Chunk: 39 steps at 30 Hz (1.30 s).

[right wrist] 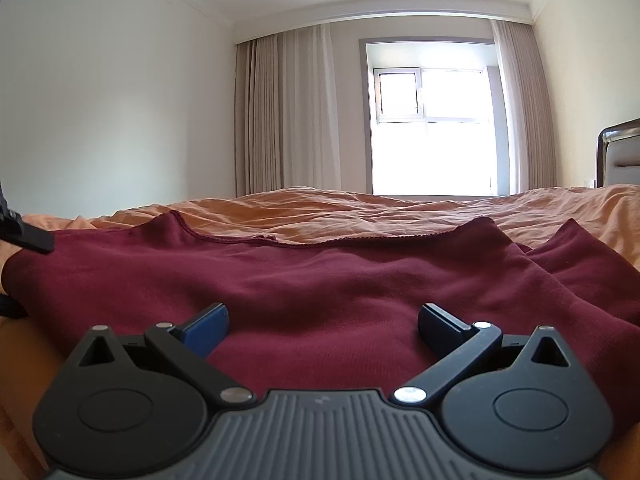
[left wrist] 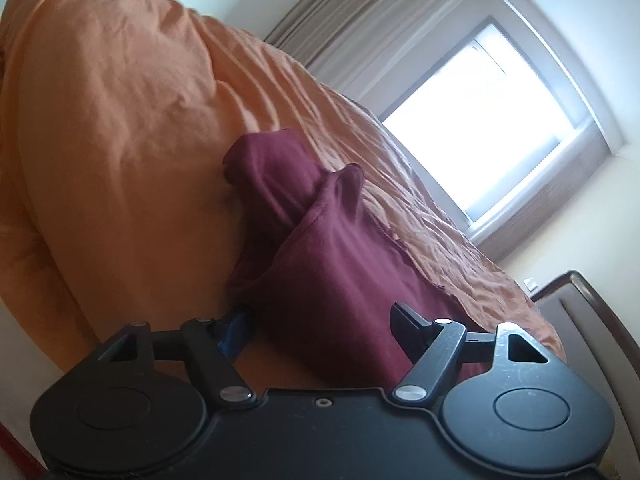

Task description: Fold small clothes

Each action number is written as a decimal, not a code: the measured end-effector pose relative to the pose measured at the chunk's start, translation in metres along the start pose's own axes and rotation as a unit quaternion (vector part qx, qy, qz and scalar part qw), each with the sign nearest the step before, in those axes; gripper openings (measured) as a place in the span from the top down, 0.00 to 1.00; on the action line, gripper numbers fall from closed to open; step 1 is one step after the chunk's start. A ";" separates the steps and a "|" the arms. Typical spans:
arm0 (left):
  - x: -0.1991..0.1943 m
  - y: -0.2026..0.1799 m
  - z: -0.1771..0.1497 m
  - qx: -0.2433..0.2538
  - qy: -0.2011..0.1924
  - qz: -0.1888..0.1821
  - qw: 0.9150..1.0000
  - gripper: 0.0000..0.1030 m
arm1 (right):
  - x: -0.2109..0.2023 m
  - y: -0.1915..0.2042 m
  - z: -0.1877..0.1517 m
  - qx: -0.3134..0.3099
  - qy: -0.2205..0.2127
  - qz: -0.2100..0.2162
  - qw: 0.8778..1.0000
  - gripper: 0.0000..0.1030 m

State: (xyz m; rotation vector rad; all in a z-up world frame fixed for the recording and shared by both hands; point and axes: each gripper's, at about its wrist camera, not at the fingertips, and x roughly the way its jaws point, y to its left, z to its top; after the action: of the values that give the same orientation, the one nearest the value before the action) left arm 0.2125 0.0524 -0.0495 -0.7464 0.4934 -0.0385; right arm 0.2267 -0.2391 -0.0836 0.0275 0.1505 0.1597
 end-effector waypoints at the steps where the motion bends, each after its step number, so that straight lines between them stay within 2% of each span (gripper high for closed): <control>1: 0.001 0.001 0.000 -0.005 -0.004 0.002 1.000 0.27 | 0.000 0.000 0.000 0.000 0.000 0.000 1.000 0.00; 4: 0.003 0.000 0.002 -0.007 -0.013 0.020 1.000 0.32 | 0.000 0.001 0.000 -0.004 0.000 -0.004 1.000 0.00; 9: 0.006 0.002 0.004 -0.018 -0.023 0.038 0.999 0.50 | -0.001 0.003 -0.002 -0.008 -0.003 -0.011 1.000 0.00; 18: 0.011 0.004 0.006 -0.024 -0.024 0.040 0.999 0.50 | -0.002 0.002 -0.002 -0.008 -0.004 -0.011 1.000 0.00; 19: 0.011 0.003 0.006 -0.024 -0.024 0.041 0.999 0.52 | -0.002 0.002 -0.002 -0.008 -0.004 -0.011 1.000 0.00; 21: 0.011 0.002 0.007 -0.024 -0.021 0.040 0.999 0.67 | -0.002 0.002 -0.002 -0.008 -0.005 -0.011 1.000 0.00; 23: 0.010 0.000 0.006 -0.026 -0.022 0.042 0.999 0.72 | -0.002 0.003 -0.003 -0.007 -0.006 -0.011 1.000 0.00; 28: 0.011 -0.008 0.002 -0.010 -0.032 0.053 0.998 0.72 | -0.001 0.003 -0.003 -0.006 -0.006 -0.011 1.000 0.00; 31: 0.011 -0.008 0.003 -0.016 -0.029 0.053 0.998 0.71 | -0.002 0.003 -0.002 -0.005 -0.006 -0.011 1.000 0.00; 32: 0.010 -0.008 0.003 -0.018 -0.031 0.052 0.998 0.76 | -0.001 0.003 -0.002 -0.004 -0.006 -0.011 1.000 0.00; 33: 0.009 -0.009 0.004 -0.015 -0.035 0.048 0.998 0.84 | -0.002 0.003 -0.002 -0.003 -0.006 -0.010 1.000 0.00; 36: 0.005 -0.027 0.005 0.037 -0.052 0.043 0.997 0.88 | 0.000 0.002 0.000 0.003 0.000 -0.008 1.000 0.00; 39: 0.002 -0.050 0.010 0.094 -0.068 0.024 0.993 0.88 | 0.003 -0.001 0.009 0.012 0.025 -0.002 1.000 0.00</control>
State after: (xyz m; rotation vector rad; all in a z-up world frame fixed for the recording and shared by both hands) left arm 0.2254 0.0214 -0.0109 -0.5472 0.3718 0.0108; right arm 0.2312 -0.2398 -0.0750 0.0467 0.2015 0.1541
